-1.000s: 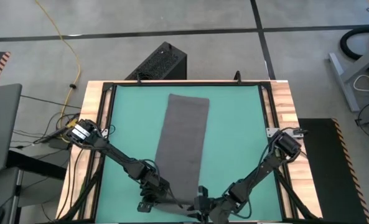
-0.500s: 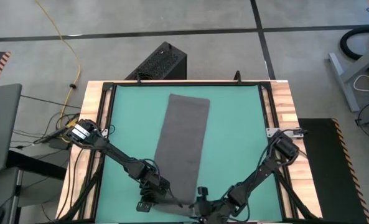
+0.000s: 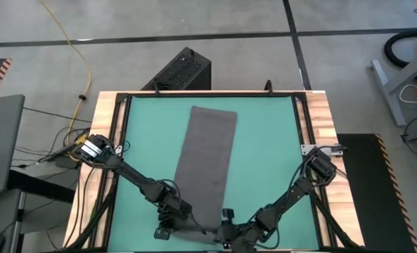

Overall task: Roll towel
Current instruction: Roll the gray towel

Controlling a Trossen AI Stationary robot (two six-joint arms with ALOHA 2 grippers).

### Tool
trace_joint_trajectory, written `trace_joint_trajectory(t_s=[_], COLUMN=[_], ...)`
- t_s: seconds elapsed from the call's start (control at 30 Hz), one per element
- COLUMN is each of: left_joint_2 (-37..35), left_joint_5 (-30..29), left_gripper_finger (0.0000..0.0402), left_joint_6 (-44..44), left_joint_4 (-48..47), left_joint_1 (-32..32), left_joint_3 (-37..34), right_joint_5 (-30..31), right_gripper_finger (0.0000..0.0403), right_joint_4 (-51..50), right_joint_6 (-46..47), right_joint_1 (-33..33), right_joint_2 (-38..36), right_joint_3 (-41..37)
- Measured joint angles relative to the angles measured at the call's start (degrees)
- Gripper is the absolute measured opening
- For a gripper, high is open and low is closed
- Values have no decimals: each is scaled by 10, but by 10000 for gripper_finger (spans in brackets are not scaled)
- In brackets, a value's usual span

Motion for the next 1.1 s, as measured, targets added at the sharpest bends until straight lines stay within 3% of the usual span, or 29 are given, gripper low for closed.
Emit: trace_joint_trajectory(t_s=[0.17, 0.4, 0.63, 0.83, 0.97, 1.1], left_joint_2=[0, 0, -1, -25, -66, -118], left_joint_5=[-1, 35, 78, 79, 55, -8], left_gripper_finger=[27, 64, 76, 76, 76, 76], left_joint_6=[0, 5, 14, 34, 44, 44], left_joint_4=[2, -3, -19, -70, -130, -179], left_joint_1=[0, 7, 15, 16, 16, 15], left_joint_3=[0, 1, 1, 1, 1, 1], right_joint_5=[-7, -55, -113, -118, -118, -119], right_gripper_finger=[94, 15, 25, 20, 23, 23], right_joint_4=[0, -8, -14, -59, -70, -71], right_joint_6=[13, 111, 242, 323, 349, 362], right_joint_1=[-4, -18, -30, -31, -36, -41], right_joint_2=[14, 16, 14, 14, 14, 14], right_joint_3=[0, 0, 0, 1, 1, 1])
